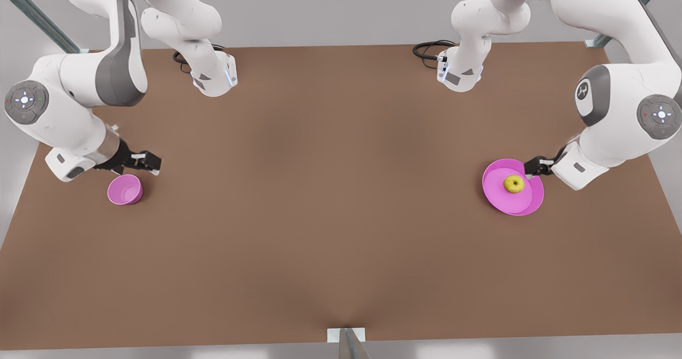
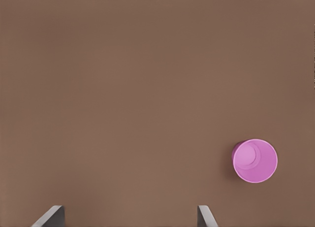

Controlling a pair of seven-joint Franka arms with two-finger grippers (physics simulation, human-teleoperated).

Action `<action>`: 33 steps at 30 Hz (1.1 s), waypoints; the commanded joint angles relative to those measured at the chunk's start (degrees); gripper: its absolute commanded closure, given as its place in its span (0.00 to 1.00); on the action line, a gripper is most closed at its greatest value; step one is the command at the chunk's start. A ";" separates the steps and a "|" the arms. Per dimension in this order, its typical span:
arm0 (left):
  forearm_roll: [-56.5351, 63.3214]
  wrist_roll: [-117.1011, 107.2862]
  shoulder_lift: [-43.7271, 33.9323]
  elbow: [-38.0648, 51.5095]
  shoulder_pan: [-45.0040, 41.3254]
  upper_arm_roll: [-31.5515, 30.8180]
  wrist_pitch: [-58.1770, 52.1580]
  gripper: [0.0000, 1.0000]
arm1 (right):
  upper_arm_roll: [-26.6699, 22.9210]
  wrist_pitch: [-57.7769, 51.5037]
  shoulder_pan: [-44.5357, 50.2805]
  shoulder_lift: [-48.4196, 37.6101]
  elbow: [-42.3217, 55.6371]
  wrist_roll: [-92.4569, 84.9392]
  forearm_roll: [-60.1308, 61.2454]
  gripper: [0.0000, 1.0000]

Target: Use the left arm to pick up the apple from the plate, transfer it to the gripper of the right arm, and then use the right arm to place it into the bowl

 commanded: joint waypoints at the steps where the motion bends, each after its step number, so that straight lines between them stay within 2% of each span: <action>1: 0.46 2.18 0.02 -0.01 -0.03 0.00 4.55 0.00 | -0.02 3.28 0.23 -0.04 0.01 3.13 0.02 0.00; 3: -0.59 2.09 1.08 -1.58 2.69 0.00 7.00 0.00 | 0.07 3.37 0.24 0.05 0.01 3.22 0.02 0.00; 5: -3.40 2.36 -1.29 -11.60 5.25 0.00 15.71 0.00 | -0.19 3.28 -0.03 0.22 0.01 2.87 0.02 0.00; 6: -3.40 2.44 -1.21 -13.80 5.60 0.00 17.02 0.00 | -0.19 3.37 0.06 0.31 0.10 3.13 0.02 0.00; 7: -3.40 3.58 -2.70 -19.33 6.65 0.08 22.11 0.00 | -0.02 3.37 0.23 0.31 0.10 3.31 0.02 0.00; 8: -3.40 7.02 -5.25 -28.48 8.06 0.08 29.50 0.00 | -0.02 3.37 0.24 0.31 0.19 3.13 0.02 0.00; 14: -3.40 7.02 -4.72 -32.26 9.47 0.17 30.56 0.00 | -0.02 3.37 0.06 0.31 0.19 2.87 0.02 0.00; 19: -3.40 7.02 -8.94 -46.93 11.58 0.26 42.07 0.00 | -0.02 3.37 -0.03 0.57 0.45 2.52 0.11 0.00; 23: -3.40 7.02 -8.06 -51.41 12.37 0.52 47.42 0.00 | 0.07 0.73 0.23 1.45 2.38 3.22 -0.15 0.00; 33: -3.40 6.93 0.46 -51.69 12.98 1.76 53.15 0.00 | 0.16 0.91 0.94 1.89 3.35 3.40 0.11 0.00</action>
